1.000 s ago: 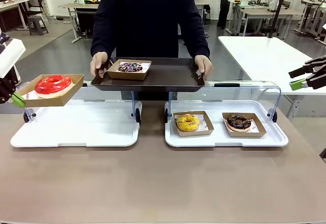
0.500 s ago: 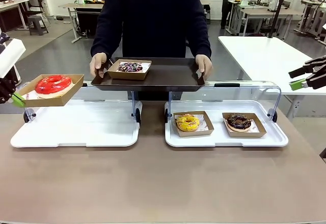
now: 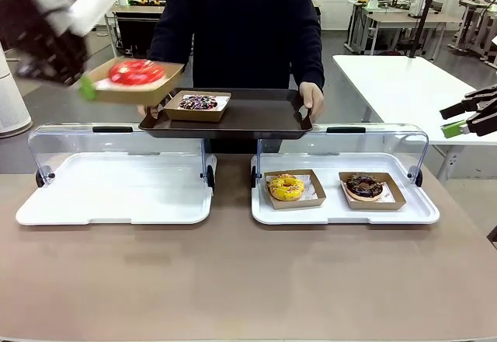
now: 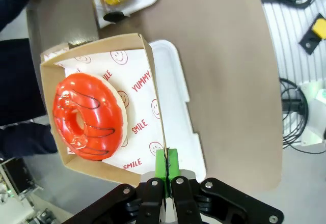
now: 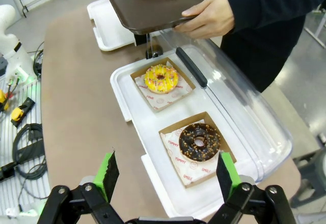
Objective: Provide the desired donut to the person.
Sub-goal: Place the picked Paper togo box onto the Handle tray extended by the person.
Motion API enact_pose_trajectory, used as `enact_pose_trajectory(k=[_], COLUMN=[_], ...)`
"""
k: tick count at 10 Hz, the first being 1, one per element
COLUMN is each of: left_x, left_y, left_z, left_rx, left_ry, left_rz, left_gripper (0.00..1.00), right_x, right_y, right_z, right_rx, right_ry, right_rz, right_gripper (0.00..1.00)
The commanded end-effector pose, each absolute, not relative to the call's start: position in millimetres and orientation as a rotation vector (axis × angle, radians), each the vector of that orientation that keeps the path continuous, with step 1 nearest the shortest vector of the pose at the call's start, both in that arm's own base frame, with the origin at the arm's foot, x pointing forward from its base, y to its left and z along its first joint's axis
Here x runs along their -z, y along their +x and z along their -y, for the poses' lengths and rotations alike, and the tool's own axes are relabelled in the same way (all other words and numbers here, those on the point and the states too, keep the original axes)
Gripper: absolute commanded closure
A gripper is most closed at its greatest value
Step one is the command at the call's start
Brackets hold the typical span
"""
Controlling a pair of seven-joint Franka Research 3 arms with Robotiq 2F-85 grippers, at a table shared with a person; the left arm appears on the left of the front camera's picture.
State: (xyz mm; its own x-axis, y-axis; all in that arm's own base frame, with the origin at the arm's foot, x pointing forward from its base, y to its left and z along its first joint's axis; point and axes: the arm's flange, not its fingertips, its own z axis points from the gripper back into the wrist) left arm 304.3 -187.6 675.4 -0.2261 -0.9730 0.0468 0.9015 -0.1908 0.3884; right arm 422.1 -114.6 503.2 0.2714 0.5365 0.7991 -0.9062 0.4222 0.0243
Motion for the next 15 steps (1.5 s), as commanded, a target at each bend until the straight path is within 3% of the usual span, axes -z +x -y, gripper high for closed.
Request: enact_pose_trajectory(k=[1, 5, 8, 15], left_x=[-708.6, -685.6, -633.2, -569.5], left_y=[340.5, 415.6, 471.6, 510.2], left_z=[242.4, 373.6, 405.4, 420.1], left_rx=[1.77, 1.724, 1.621, 1.681], left_ry=[0.214, 0.145, 0.121, 0.191], left_rz=[0.313, 0.363, 0.367, 0.34], left_gripper=[0.99, 0.99, 0.99, 0.99], right_x=[-502.3, -502.3, -502.3, -502.3], right_y=[421.8, 421.8, 421.8, 421.8], right_z=[114.4, 114.4, 114.4, 114.4], right_rx=[-1.044, -1.044, -1.044, -1.044], right_ry=[0.549, 0.549, 0.549, 0.549], right_rz=[0.803, 0.803, 0.803, 0.803], right_gripper=[0.0, 0.0, 0.0, 0.0])
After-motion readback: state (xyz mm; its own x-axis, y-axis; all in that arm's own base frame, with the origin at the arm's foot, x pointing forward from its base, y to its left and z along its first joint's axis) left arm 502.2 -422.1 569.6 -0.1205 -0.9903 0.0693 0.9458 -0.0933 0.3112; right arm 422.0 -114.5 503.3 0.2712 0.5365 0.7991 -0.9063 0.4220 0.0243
